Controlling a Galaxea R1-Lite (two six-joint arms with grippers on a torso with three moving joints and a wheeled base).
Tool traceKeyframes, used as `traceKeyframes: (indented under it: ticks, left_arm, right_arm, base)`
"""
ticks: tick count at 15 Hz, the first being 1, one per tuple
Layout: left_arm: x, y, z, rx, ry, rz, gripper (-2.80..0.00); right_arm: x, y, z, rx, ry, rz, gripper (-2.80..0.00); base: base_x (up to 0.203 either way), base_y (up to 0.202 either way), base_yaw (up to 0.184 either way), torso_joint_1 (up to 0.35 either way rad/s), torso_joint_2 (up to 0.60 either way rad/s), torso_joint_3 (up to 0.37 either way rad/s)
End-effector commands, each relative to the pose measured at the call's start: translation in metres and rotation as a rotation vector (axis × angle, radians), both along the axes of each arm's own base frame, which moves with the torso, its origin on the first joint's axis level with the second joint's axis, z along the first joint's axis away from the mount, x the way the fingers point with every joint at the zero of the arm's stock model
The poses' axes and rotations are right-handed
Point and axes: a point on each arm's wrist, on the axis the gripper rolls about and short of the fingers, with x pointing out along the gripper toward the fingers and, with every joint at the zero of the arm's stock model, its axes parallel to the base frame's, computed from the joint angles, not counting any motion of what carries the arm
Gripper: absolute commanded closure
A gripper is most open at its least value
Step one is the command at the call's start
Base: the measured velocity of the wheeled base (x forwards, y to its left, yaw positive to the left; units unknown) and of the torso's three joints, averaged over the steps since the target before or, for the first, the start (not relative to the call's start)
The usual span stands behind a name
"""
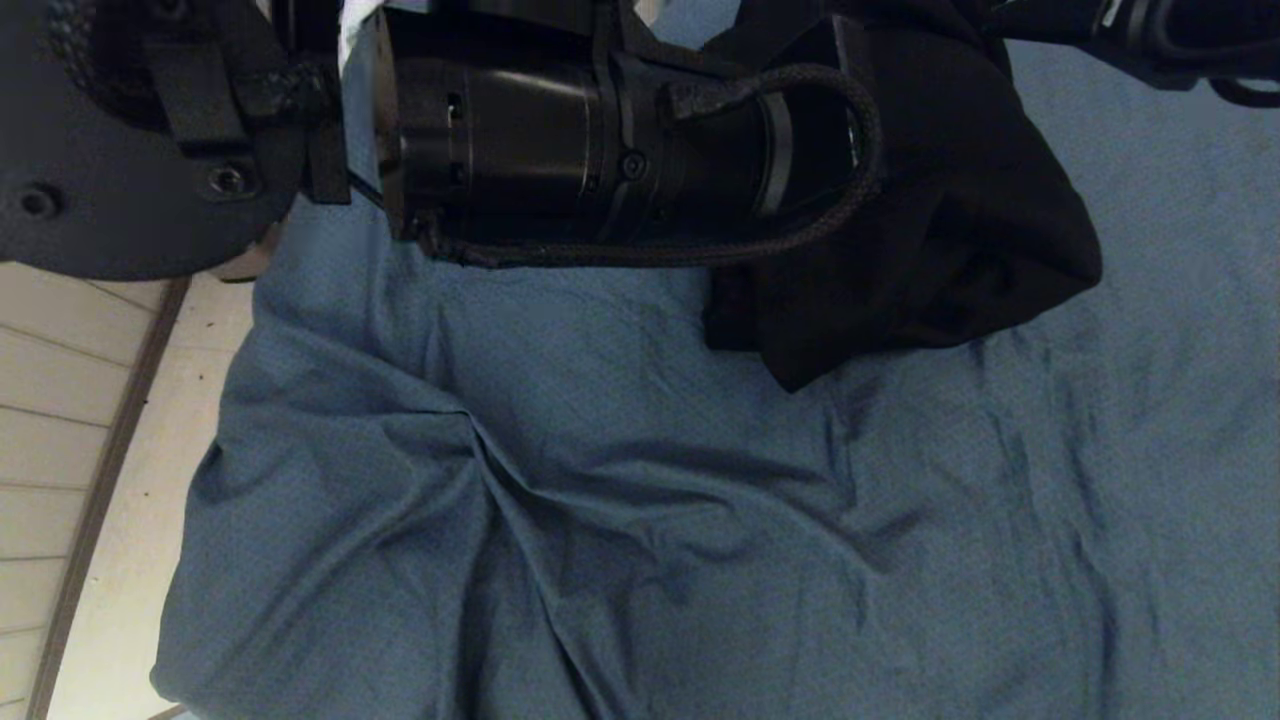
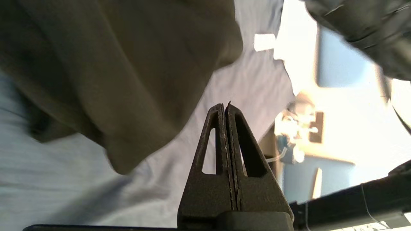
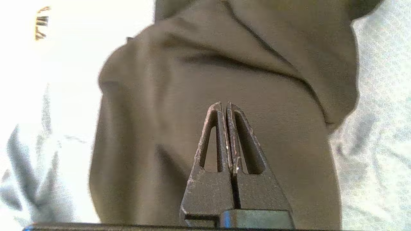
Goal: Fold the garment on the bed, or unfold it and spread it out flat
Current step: Fold the black sweatshirt
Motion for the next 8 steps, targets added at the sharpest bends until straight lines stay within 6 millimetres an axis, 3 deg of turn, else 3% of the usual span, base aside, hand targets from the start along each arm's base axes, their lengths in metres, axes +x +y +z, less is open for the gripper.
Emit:
traceKeyframes:
  ticks: [1, 3, 8]
  left_arm:
    - [0.005, -0.018, -0.02, 0.037, 0.055, -0.043, 0.0]
    - [0.009, -0.031, -0.036, 0.066, 0.094, -0.081, 0.0]
    - [0.036, -0.064, -0.072, 0.084, 0.11, -0.074, 0.0]
  right_arm:
    - [-0.014, -0.002, 0.001, -0.002, 0.014, 0.009, 0.0]
    - [-0.025, 0.004, 0.0, -0.008, 0.037, 0.054, 0.0]
    - [-0.028, 0.012, -0.038, -0.06, 0.18, 0.091, 0.0]
  base:
    - [0.0, 0.0, 0.0, 0.0, 0.0, 0.0]
    - [0.0, 0.0, 0.0, 0.0, 0.0, 0.0]
    - [0.0, 0.0, 0.0, 0.0, 0.0, 0.0]
